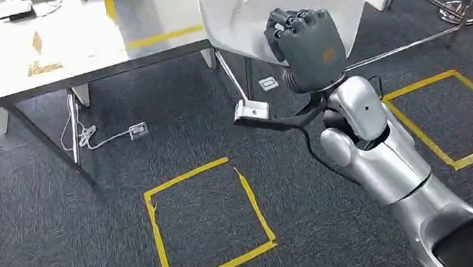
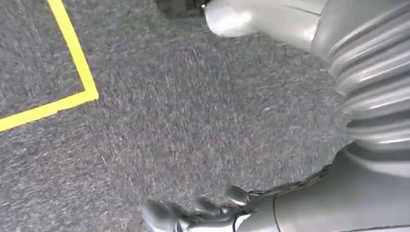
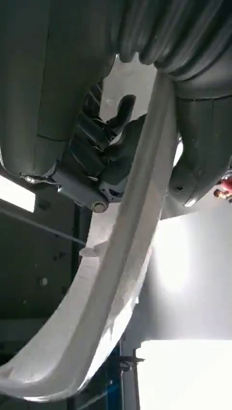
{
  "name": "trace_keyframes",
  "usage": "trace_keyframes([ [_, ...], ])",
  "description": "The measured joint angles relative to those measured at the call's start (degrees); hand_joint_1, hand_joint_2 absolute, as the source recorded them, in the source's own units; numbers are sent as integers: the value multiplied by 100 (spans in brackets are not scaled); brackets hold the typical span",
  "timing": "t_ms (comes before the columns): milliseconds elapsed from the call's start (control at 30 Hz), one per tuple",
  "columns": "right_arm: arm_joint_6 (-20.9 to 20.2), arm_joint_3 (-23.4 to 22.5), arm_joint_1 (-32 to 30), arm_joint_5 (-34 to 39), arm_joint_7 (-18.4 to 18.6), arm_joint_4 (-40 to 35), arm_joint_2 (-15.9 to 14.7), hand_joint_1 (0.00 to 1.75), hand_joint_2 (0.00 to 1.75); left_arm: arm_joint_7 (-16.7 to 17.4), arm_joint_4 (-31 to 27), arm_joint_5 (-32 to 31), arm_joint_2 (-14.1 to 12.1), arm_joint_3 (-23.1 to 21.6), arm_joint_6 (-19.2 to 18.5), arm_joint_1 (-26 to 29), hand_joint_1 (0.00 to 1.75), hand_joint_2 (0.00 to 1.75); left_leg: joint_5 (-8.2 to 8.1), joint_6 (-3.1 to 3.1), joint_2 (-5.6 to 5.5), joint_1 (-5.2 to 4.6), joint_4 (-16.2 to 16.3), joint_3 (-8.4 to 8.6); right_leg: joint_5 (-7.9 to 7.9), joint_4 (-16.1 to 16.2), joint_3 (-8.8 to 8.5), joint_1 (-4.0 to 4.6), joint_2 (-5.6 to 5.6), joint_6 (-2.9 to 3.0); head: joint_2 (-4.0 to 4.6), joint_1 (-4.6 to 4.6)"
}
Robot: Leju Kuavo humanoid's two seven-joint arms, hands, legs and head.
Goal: Take the parts from the cabinet and place them on the table.
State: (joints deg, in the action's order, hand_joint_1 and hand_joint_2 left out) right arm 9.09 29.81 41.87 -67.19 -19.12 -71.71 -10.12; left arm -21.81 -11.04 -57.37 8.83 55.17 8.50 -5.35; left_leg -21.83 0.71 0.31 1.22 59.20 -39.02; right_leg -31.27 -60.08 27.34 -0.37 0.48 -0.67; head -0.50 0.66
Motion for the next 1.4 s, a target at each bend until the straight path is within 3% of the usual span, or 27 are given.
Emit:
trace_keyframes([
  [67,-2,0,48,4,-20,0,-9,175,175,-2,-4,0,11,0,0,-24,0,175,-93,-85,-19,17,-13,128,298,-745,470,-23,-26,-47,0,-15],
  [100,-7,0,47,7,-33,0,-9,175,175,0,-7,0,4,0,0,-25,0,175,-165,-110,-24,13,-14,189,257,-1128,755,-23,-25,-63,0,-46],
  [167,-17,0,16,15,-42,9,-31,175,175,0,-7,0,4,0,0,-21,0,175,-300,-126,-51,1,-14,334,-195,-1590,1250,-29,-26,-95,0,-59],
  [233,-20,0,11,15,-52,11,-33,175,175,0,-7,-2,7,0,0,-3,0,175,-444,-123,-70,-9,-12,502,-609,-1543,1505,-23,-26,-83,0,-74],
  [267,-22,0,11,17,-50,11,-37,175,175,0,-4,-2,9,0,0,0,0,175,-530,-113,-81,-13,-12,610,-599,-1308,1519,-18,-26,-65,0,-76],
  [300,-24,0,11,26,-52,11,-44,175,175,2,-4,-7,11,0,0,-2,0,175,-620,-99,-88,-14,-12,724,-414,-943,1470,-8,-26,-38,0,-83],
  [333,-28,0,11,39,-50,13,-59,175,175,2,-6,-17,11,0,0,-1,0,175,-706,-89,-86,-14,-12,835,6,-500,1388,6,-28,6,0,-94],
  [367,-33,0,10,42,-52,13,-72,175,175,9,-4,-24,15,0,0,14,0,175,-782,-74,-82,-10,-30,831,626,-76,1324,28,-54,67,0,-96],
  [400,-35,0,9,50,-50,24,-98,175,175,15,2,-24,20,0,2,5,0,175,-864,-31,-105,-35,19,963,983,137,1345,89,-53,89,0,-87],
  [467,-55,0,-13,63,-50,22,-111,175,175,26,-7,-28,17,2,9,12,0,175,-967,47,-102,-38,-28,1133,887,147,1193,90,-30,120,0,-98],
  [533,-41,0,23,92,-33,15,-111,175,175,26,-9,-39,0,2,11,-4,0,175,-860,121,-105,-47,161,1148,834,190,1010,53,-7,206,0,-101],
  [600,-37,0,14,101,-24,0,-114,175,175,24,-7,-59,4,0,11,-28,0,175,-623,148,-67,-39,863,780,739,203,803,44,-15,277,0,-65],
  [633,-37,2,8,100,-26,-2,-114,175,175,22,-7,-74,4,0,11,-39,0,175,-701,155,-66,-39,1242,488,655,206,731,46,-12,301,0,-59],
  [700,-35,2,-36,101,-22,-2,-114,175,175,53,-7,-72,0,0,11,-27,0,175,-1302,195,-65,-44,1625,29,493,206,568,52,-2,319,0,-46],
  [767,-35,2,-87,103,-4,-2,-116,175,175,63,-7,-66,-7,2,11,3,0,175,-1695,152,-66,-46,1455,-196,298,206,332,56,20,321,0,-44],
  [800,-35,2,-101,103,-4,-2,-116,175,175,61,-7,-59,-9,0,11,8,0,175,-1630,141,-65,-50,1206,-202,207,206,215,56,23,318,0,-42],
  [833,-35,2,-104,103,-4,-2,-116,175,175,63,-7,-59,-11,2,11,12,0,175,-1293,108,-65,-56,832,-185,105,206,86,56,23,304,0,-39],
  [900,-33,2,-115,103,-4,0,-118,175,175,63,-2,-57,-13,2,11,50,0,175,25,39,-56,-90,34,-207,-84,184,-72,72,22,266,0,-28],
  [967,-46,4,-130,101,-11,-7,-118,175,175,61,0,-57,-13,2,11,54,0,175,122,0,-68,-109,9,-73,-278,246,-219,103,64,176,0,-29],
  [1000,-37,2,-112,105,4,-28,-127,175,175,61,0,-57,-11,2,11,40,0,175,40,-42,-84,-81,-4,-24,-197,89,-285,105,68,148,0,-39],
  [1100,-28,4,-52,105,0,-50,-129,175,175,55,-2,-48,9,2,13,-7,0,175,-124,-150,-74,-63,-23,225,291,-1030,377,86,22,52,0,-66],
  [1133,-33,4,-61,103,0,-50,-129,175,175,52,-4,-48,7,2,15,-8,0,175,-179,-172,-76,-63,-25,280,241,-1323,634,70,19,15,0,-72],
  [1200,-39,4,-95,105,2,-50,-140,175,175,52,-7,-44,7,2,17,3,0,175,-322,-179,-92,-63,-26,424,-348,-1667,1163,28,16,-59,0,-85],
  [1267,-44,4,-99,105,7,-50,-140,175,175,52,-4,-44,9,2,17,21,0,175,-474,-164,-105,-61,-25,585,-769,-1513,1406,9,-3,-61,0,-94],
  [1300,-44,4,-102,101,9,-50,-140,175,175,52,-2,-44,15,2,17,18,0,175,-554,-153,-110,-60,-25,684,-694,-1233,1408,5,-15,-47,0,-94],
  [1333,-42,4,-104,100,18,-50,-140,175,175,55,-2,-57,28,2,20,16,0,175,-634,-138,-111,-58,-26,786,-365,-820,1344,6,-23,-31,0,-101],
  [1400,-42,4,-117,100,35,-50,-151,175,175,63,0,-72,35,2,26,16,0,175,-774,-98,-113,-67,-23,915,745,47,1211,20,-77,28,0,-107],
])
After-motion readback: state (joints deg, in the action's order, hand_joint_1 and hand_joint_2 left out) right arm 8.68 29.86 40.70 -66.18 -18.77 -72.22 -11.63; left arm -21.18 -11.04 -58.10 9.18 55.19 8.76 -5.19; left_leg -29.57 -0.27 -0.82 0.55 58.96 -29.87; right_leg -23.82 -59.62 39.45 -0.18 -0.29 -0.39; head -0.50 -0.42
